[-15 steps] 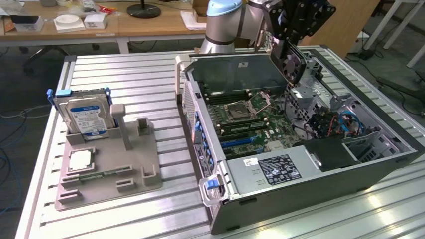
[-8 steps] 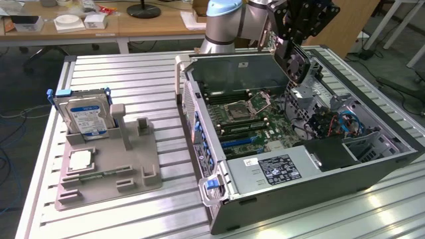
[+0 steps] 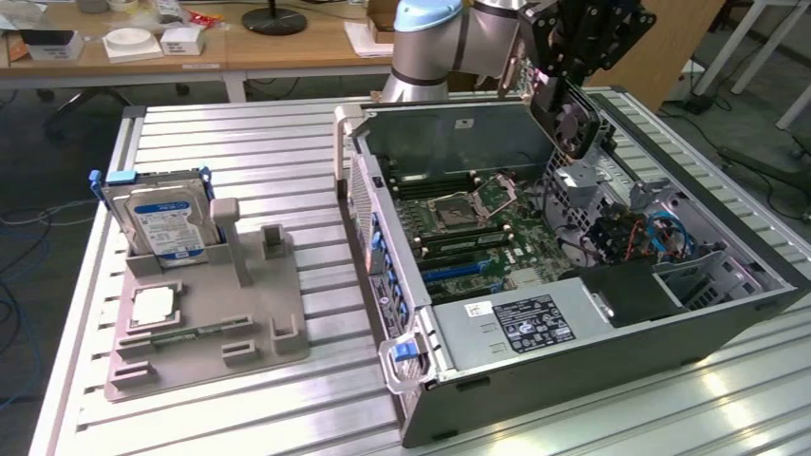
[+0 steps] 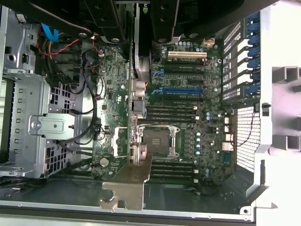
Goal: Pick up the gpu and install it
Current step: 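Pick up the gpu and move the gpu toward the slot, then insert the gpu into the slot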
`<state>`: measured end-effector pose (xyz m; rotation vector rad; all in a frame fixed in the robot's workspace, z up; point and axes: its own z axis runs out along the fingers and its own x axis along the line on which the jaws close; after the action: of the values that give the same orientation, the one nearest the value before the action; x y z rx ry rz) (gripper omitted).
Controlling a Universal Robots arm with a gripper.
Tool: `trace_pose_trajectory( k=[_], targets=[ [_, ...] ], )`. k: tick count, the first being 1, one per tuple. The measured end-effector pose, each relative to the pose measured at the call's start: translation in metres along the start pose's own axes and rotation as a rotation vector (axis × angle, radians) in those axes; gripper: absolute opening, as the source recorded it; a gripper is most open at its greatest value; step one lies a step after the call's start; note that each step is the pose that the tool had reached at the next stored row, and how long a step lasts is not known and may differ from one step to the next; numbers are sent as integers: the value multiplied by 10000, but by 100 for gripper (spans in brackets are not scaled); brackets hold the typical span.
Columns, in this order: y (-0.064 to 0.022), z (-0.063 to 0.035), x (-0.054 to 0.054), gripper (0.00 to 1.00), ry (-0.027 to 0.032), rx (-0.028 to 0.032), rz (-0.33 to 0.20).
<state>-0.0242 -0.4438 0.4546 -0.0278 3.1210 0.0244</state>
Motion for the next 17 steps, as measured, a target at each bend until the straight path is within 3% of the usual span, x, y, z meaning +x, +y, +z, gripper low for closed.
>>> trace_pose_trajectory(
  k=[15,17],
  targets=[
    [-1,1,-13,27,6,0,-9],
    [0,3,-12,27,11,-5,-257]
  ],
)
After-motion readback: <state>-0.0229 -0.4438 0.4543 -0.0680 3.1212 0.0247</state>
